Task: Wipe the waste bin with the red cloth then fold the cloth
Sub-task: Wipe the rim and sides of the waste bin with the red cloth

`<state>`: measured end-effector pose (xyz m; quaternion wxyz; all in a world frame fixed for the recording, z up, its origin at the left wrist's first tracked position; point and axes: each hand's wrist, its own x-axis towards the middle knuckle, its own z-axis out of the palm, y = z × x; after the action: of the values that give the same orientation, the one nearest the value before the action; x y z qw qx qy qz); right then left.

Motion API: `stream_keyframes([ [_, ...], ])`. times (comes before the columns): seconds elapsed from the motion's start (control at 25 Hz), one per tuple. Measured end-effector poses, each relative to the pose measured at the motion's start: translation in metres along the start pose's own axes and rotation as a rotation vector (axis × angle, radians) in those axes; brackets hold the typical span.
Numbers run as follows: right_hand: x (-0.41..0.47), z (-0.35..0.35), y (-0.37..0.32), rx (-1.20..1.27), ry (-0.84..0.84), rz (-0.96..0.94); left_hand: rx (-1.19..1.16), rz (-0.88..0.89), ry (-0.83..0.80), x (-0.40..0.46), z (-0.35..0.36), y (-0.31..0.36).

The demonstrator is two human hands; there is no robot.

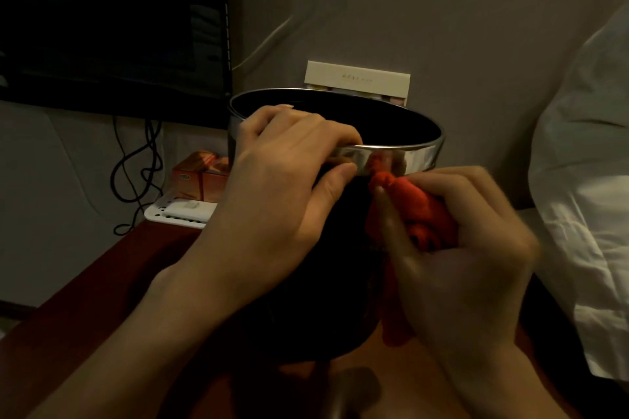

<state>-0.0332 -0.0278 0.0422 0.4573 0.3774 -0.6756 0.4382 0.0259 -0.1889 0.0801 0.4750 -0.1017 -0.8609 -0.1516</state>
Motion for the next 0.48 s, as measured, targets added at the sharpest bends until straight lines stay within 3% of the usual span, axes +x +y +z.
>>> stream_keyframes([
  [0.16, -0.012, 0.013, -0.003, 0.028, -0.073, -0.031, -0.001, -0.005, 0.009, -0.001, 0.001, 0.001],
  [0.4, 0.002, 0.001, 0.004, 0.001, 0.014, 0.003, -0.036, -0.017, 0.009, 0.001, 0.002, -0.001],
  [0.48, -0.006, 0.009, -0.003, 0.005, -0.052, -0.025, -0.032, -0.019, 0.002, 0.0, 0.0, -0.002],
])
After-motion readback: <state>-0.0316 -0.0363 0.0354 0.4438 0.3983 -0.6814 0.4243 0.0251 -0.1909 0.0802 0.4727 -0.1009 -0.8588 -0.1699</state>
